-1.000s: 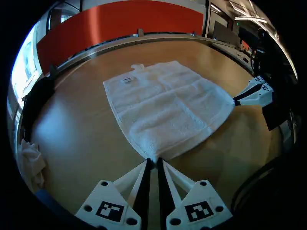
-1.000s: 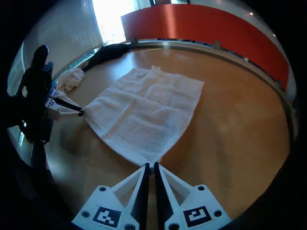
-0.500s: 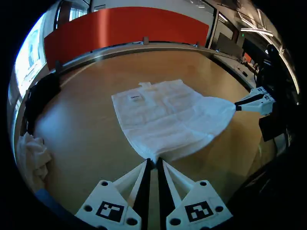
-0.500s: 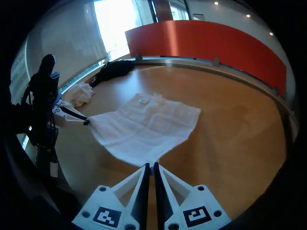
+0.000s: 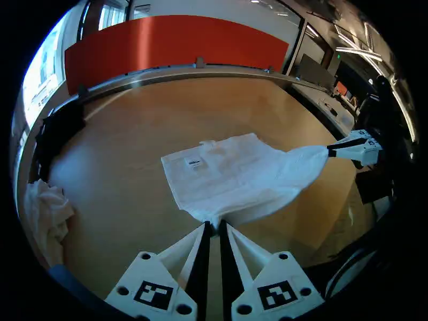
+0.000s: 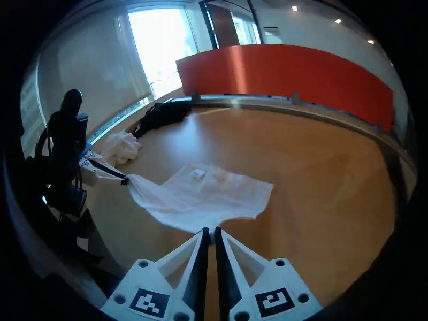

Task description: Fold towel

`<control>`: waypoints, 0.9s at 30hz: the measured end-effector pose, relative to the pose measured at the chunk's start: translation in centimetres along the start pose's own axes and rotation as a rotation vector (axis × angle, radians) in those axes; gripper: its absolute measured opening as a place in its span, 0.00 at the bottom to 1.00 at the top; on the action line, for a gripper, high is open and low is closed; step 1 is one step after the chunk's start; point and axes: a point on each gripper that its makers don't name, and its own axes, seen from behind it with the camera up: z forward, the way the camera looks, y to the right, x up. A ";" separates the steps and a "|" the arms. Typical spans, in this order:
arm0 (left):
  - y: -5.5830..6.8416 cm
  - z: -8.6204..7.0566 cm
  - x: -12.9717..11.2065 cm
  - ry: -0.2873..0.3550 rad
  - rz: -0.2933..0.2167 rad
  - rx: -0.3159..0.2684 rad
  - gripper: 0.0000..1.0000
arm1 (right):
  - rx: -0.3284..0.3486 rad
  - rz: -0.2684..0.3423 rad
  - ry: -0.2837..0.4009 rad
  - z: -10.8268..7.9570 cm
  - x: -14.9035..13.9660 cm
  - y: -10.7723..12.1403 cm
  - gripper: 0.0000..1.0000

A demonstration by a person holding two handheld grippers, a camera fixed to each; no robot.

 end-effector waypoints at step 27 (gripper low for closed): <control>-4.8 7.8 6.4 0.008 0.006 0.056 0.12 | -0.078 -0.014 -0.033 8.1 4.0 7.4 0.09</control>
